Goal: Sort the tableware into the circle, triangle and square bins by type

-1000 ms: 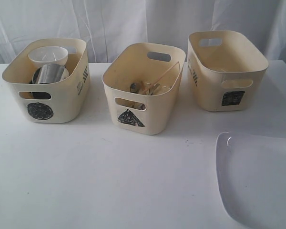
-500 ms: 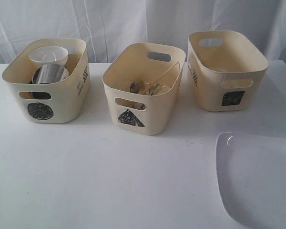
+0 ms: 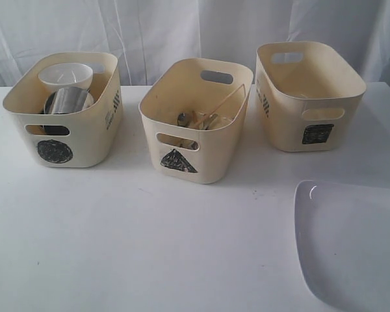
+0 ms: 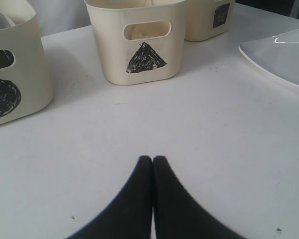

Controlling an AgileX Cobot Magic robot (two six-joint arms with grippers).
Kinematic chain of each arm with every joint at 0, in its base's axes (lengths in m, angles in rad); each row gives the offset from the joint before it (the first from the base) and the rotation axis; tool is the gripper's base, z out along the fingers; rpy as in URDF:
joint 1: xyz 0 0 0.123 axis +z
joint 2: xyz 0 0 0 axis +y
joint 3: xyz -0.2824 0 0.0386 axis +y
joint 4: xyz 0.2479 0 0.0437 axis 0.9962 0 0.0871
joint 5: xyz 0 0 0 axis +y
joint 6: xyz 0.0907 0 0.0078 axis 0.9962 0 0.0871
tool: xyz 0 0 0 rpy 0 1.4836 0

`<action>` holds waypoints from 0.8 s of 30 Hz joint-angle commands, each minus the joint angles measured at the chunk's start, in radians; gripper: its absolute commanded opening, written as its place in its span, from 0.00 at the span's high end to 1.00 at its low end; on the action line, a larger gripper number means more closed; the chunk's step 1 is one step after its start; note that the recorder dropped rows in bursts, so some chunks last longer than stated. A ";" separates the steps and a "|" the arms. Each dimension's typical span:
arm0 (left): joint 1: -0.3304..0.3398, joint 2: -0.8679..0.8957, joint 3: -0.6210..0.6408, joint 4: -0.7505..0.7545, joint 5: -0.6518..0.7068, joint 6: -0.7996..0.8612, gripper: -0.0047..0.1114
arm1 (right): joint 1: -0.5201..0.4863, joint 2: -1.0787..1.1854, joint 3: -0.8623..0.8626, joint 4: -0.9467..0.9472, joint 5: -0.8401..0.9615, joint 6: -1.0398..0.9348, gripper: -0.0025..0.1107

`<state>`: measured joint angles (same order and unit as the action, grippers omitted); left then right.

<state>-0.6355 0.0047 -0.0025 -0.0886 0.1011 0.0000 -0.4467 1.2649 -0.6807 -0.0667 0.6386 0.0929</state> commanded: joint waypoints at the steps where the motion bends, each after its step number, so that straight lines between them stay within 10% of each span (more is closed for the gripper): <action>1: -0.005 -0.005 0.003 -0.011 -0.002 0.000 0.96 | -0.099 0.001 0.010 -0.013 0.003 -0.082 0.63; 12: -0.005 -0.005 0.003 -0.011 -0.002 0.000 0.96 | -0.164 0.209 0.014 0.403 -0.019 -0.715 0.63; 24: -0.005 -0.005 0.003 -0.011 -0.002 0.000 0.96 | -0.254 0.251 0.014 0.400 -0.112 -0.779 0.63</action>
<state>-0.6355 0.0047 -0.0025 -0.0886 0.1011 0.0000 -0.6832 1.5139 -0.6738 0.3165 0.5321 -0.6587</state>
